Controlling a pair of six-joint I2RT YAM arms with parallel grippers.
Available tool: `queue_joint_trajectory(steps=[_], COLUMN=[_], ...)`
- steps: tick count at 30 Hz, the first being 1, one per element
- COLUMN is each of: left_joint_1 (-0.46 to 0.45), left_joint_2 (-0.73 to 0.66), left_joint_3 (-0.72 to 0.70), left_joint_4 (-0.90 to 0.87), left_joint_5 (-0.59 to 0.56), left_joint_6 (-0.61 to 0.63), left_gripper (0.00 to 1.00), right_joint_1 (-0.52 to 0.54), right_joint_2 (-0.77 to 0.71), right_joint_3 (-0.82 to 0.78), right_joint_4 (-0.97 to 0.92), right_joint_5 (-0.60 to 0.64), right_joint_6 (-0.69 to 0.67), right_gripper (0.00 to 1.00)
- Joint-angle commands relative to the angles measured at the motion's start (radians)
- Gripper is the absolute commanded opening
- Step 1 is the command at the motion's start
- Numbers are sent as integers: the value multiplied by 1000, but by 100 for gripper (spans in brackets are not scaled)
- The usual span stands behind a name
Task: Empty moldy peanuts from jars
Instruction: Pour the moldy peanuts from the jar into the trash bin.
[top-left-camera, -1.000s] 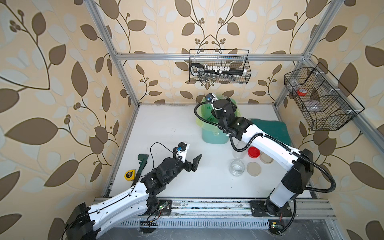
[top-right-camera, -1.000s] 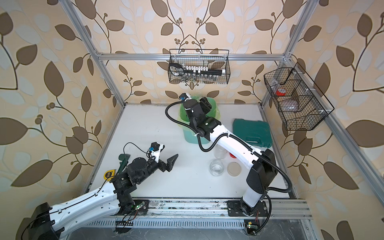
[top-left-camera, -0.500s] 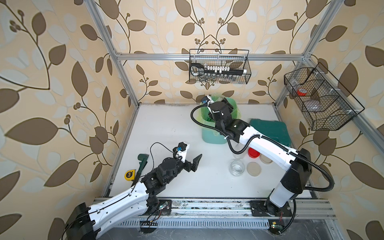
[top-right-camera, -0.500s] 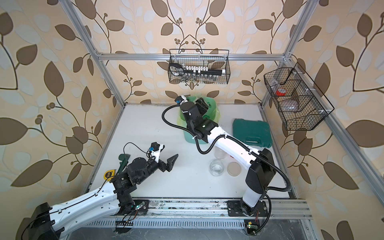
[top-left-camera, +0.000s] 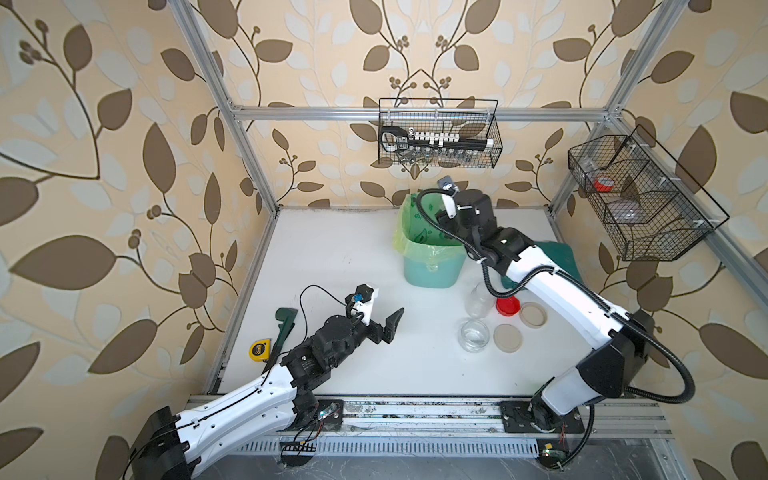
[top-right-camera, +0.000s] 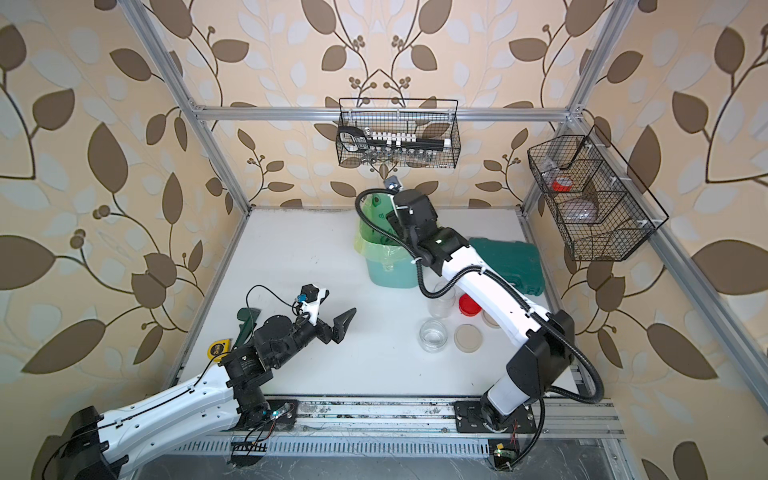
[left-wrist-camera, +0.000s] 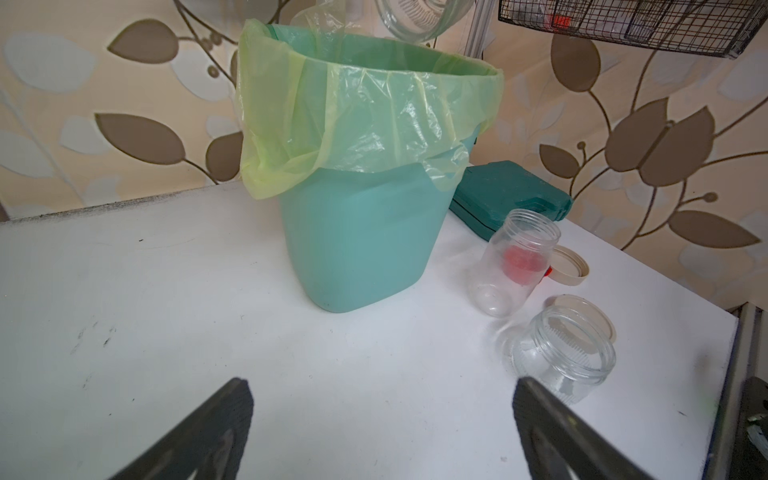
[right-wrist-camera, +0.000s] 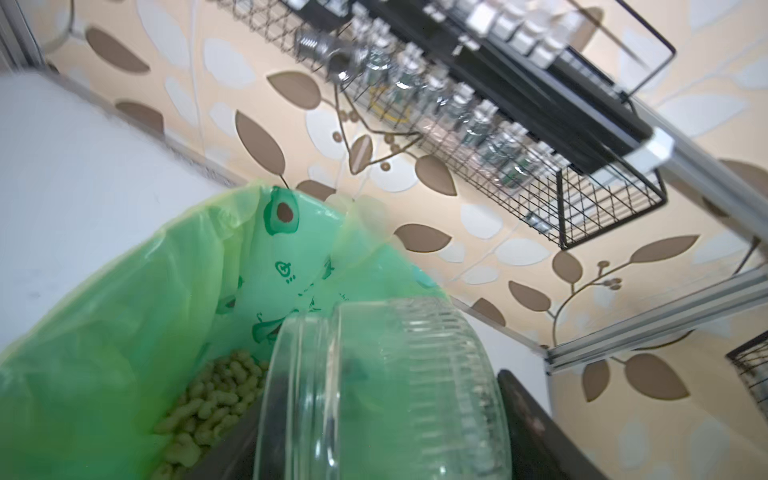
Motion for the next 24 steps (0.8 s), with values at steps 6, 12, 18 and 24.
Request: queue_joint_trajectory(steps=[6, 12, 18, 24], left_joint_1=[-4, -3, -3, -4], left_joint_2=[-5, 2, -3, -6], left_joint_3=[9, 12, 12, 10], left_joint_4=[38, 36, 33, 38], left_joint_5=[-14, -11, -13, -9], left_joint_6=[0, 0, -2, -6], left_gripper=[99, 99, 99, 99], right_joint_1=[-205, -289, -342, -352], right_joint_2=[-142, -176, -214, -279], right_joint_3=[-80, -111, -153, -222], right_joint_4=[37, 58, 93, 139], right_joint_5=[-481, -648, -774, -836], right_joint_6=[339, 432, 502, 552], right_gripper=[0, 0, 0, 0])
